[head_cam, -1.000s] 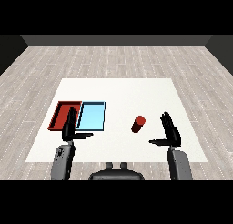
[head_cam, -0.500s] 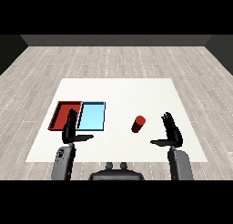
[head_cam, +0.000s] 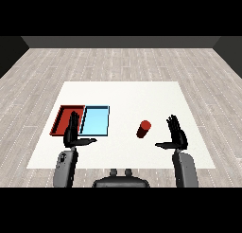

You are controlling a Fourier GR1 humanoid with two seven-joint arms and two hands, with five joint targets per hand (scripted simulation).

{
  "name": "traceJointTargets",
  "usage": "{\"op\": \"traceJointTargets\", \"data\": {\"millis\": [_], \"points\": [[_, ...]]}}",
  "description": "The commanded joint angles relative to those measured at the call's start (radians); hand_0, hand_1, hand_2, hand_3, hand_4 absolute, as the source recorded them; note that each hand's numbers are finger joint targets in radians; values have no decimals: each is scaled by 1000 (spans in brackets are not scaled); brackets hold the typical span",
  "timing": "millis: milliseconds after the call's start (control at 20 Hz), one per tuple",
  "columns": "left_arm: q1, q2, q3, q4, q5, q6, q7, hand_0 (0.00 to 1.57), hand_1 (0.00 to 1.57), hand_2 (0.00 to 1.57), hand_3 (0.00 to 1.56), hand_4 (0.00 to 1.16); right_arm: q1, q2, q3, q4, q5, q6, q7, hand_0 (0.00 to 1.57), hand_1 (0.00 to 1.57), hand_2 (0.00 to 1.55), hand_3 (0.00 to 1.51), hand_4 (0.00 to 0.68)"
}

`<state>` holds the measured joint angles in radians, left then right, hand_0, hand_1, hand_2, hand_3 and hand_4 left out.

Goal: Pick the red can and put it in the red box

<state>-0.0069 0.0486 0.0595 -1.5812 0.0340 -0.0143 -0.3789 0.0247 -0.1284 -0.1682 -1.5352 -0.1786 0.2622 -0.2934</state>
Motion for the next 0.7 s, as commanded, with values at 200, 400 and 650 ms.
{"op": "traceJointTargets", "data": {"millis": [200,400,650], "points": [[-12,-6,0,18,16,-10,-8,0,0,0,0,0,-117,13,-1,142,-6,-6,-3,0,0,0,0,0],[69,-3,-16,-102,21,-11,36,0,0,0,0,0,-135,69,49,202,49,-55,-37,0,0,0,0,0],[10,37,52,-10,88,-68,14,0,0,0,0,0,-231,77,13,356,16,-66,-74,0,0,0,0,0]]}}
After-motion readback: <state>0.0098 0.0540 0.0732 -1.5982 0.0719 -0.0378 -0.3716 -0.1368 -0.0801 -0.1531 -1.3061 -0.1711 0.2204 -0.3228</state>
